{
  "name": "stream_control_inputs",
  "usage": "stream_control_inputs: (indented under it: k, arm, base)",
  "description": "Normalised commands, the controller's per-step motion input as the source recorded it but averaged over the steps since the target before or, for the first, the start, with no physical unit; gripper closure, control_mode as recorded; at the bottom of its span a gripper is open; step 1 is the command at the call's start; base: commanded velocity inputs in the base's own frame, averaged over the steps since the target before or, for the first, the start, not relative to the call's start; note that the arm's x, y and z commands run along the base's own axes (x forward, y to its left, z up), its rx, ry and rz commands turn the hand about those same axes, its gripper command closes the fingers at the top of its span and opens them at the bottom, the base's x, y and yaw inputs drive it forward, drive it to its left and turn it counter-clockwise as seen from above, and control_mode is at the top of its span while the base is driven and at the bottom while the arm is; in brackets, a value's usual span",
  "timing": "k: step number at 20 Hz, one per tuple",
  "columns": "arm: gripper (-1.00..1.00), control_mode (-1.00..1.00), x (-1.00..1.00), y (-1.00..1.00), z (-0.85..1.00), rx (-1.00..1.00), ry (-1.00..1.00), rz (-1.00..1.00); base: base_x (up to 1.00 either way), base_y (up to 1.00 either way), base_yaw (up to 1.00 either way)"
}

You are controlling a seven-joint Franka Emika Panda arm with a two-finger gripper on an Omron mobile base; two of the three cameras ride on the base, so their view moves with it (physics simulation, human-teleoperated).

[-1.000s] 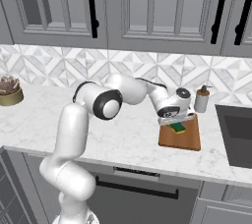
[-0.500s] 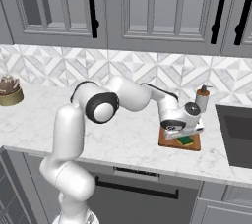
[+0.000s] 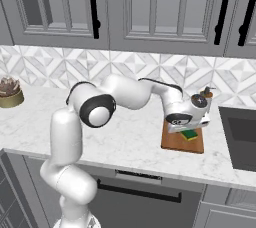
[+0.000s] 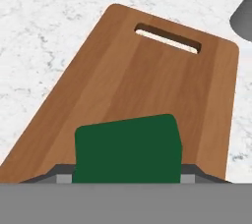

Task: Pick up the sponge from the counter and clean the cutting board by briefly scrubbing or pressing down on the cutting board. Once finished, release the sponge.

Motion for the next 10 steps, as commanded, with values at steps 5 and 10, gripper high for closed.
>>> stream_control_inputs:
  k: [5,10]
  arm:
    - [1.0,-1.0,0.49,0.02,0.23,0.0,0.0,0.0]
    - [1.0,-1.0,0.8,0.0,0.0,-0.03,0.0,0.0]
  base:
    - [0.0,0.0,0.0]
    - [0.0,0.0,0.0]
